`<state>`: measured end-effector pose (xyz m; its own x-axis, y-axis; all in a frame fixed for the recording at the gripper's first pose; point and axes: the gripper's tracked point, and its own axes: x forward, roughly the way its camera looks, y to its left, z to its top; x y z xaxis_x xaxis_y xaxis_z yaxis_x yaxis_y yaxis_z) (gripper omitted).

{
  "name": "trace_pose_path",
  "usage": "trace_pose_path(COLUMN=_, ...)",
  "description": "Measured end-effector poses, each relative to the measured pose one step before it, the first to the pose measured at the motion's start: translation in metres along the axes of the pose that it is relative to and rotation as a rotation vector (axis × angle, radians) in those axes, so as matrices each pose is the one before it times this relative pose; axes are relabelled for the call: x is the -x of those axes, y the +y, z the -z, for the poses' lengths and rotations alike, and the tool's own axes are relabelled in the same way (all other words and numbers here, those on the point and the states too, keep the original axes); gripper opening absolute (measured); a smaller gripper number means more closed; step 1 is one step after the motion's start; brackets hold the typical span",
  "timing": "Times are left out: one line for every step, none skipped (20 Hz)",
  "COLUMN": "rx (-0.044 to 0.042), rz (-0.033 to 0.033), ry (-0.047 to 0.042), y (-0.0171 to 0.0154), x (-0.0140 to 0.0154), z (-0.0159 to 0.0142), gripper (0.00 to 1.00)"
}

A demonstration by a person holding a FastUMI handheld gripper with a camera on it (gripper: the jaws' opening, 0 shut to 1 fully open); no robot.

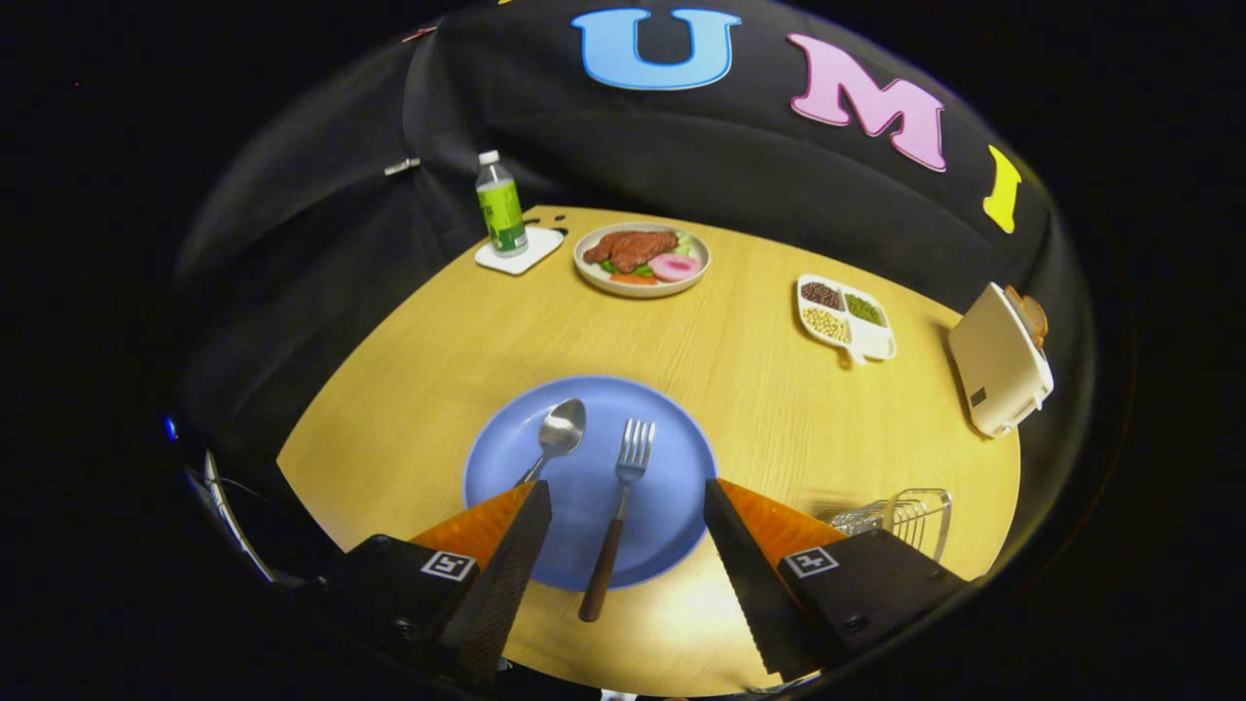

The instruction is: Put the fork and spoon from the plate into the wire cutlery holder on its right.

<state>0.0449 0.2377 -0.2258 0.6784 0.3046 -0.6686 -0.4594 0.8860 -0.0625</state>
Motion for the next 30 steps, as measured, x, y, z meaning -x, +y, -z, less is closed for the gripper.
trace_pose_path(rx=0.00917, rz=-0.00104, ry=0.02846, y=0.00267, x=-0.0068, z=0.00664, gripper=0.98)
trace_pose_path(rx=0.00673, rz=0.00418, ry=0.02755, y=0.00083, x=-0.00621, z=0.00634, gripper=0.99)
trace_pose_path(rx=0.00333, rz=0.00239, ry=0.02351, y=0.00115, x=-0.00511, z=0.00552, gripper=0.97)
trace_pose_path(rx=0.00046, rz=-0.00439, ry=0.02454, y=0.00239, x=-0.00362, z=0.00461, gripper=0.95)
trace_pose_path(rx=-0.0007, rz=0.00053, ry=0.0187, y=0.00181, x=-0.00381, z=0.00385, gripper=0.93)
trace_pose_path(rx=0.00119, rz=-0.00323, ry=0.01403, y=0.00177, x=-0.00388, z=0.00205, gripper=0.9)
trace_pose_path(rx=0.00274, rz=-0.00033, ry=0.00727, y=0.00068, x=-0.0022, z=0.00167, gripper=0.83)
trace_pose_path(rx=0.00484, rz=-0.0017, ry=0.00948, y=0.00113, x=-0.00233, z=0.00158, gripper=0.8)
trace_pose_path(rx=0.00354, rz=0.00034, ry=0.00797, y=0.00069, x=-0.00258, z=0.00105, gripper=0.72)
trace_pose_path(rx=0.00275, rz=0.00169, ry=0.0067, y=0.00067, x=-0.0033, z=0.00016, gripper=0.69)
trace_pose_path(rx=0.00232, rz=0.00309, ry=0.01046, y=-0.00033, x=-0.00219, z=0.00178, gripper=0.62)
trace_pose_path(rx=-0.00075, rz=0.00557, ry=0.01912, y=-0.00069, x=-0.00334, z=0.00419, gripper=0.58)
trace_pose_path(rx=-0.00481, rz=0.00192, ry=0.01215, y=-0.00038, x=-0.00175, z=0.00178, gripper=0.52)
trace_pose_path(rx=-0.0082, rz=-0.00135, ry=0.00986, y=0.00031, x=-0.00196, z=0.00194, gripper=0.46)
trace_pose_path(rx=-0.00726, rz=-0.00008, ry=0.01011, y=-0.00058, x=-0.00168, z=0.00165, gripper=0.43)
trace_pose_path(rx=-0.00724, rz=-0.00681, ry=0.0112, y=0.00058, x=-0.00191, z=0.00273, gripper=0.39)
trace_pose_path(rx=-0.00609, rz=-0.00217, ry=0.02442, y=-0.00041, x=-0.00118, z=0.00518, gripper=0.38)
trace_pose_path(rx=-0.01179, rz=0.00829, ry=0.01123, y=-0.00309, x=-0.00382, z=0.00245, gripper=0.38)
trace_pose_path(rx=-0.01428, rz=-0.01317, ry=0.00284, y=0.00149, x=0.00137, z=-0.00067, gripper=0.25)
trace_pose_path(rx=-0.01154, rz=-0.00587, ry=0.00349, y=-0.00083, x=-0.00107, z=-0.00095, gripper=0.26)
trace_pose_path(rx=-0.00733, rz=-0.00102, ry=0.00735, y=-0.00234, x=-0.00075, z=0.00146, gripper=0.2)
trace_pose_path(rx=-0.00237, rz=-0.01418, ry=0.00416, y=0.00144, x=-0.00079, z=-0.00072, gripper=0.16)
trace_pose_path(rx=0.00379, rz=-0.01069, ry=0.008, y=-0.00038, x=-0.0001, z=0.00034, gripper=0.13)
trace_pose_path(rx=0.0024, rz=-0.01188, ry=0.00293, y=-0.00067, x=0.00096, z=0.00001, gripper=0.13)
trace_pose_path(rx=-0.00244, rz=-0.01759, ry=0.00352, y=0.00128, x=0.00082, z=-0.00065, gripper=0.11)
trace_pose_path(rx=-0.00769, rz=-0.0209, ry=0.00061, y=0.00123, x=0.00111, z=-0.00098, gripper=0.11)
trace_pose_path(rx=-0.00782, rz=-0.02221, ry=0.0089, y=0.00057, x=0.00025, z=-0.00007, gripper=0.09)
trace_pose_path(rx=-0.01695, rz=-0.01758, ry=0.00207, y=-0.00031, x=0.00289, z=-0.00129, gripper=0.09)
trace_pose_path(rx=-0.01141, rz=-0.01781, ry=0.0084, y=0.00121, x=0.0019, z=-0.00026, gripper=0.07)
trace_pose_path(rx=-0.00538, rz=-0.01104, ry=-0.00549, y=-0.00058, x=0.00379, z=-0.0024, gripper=0.06)
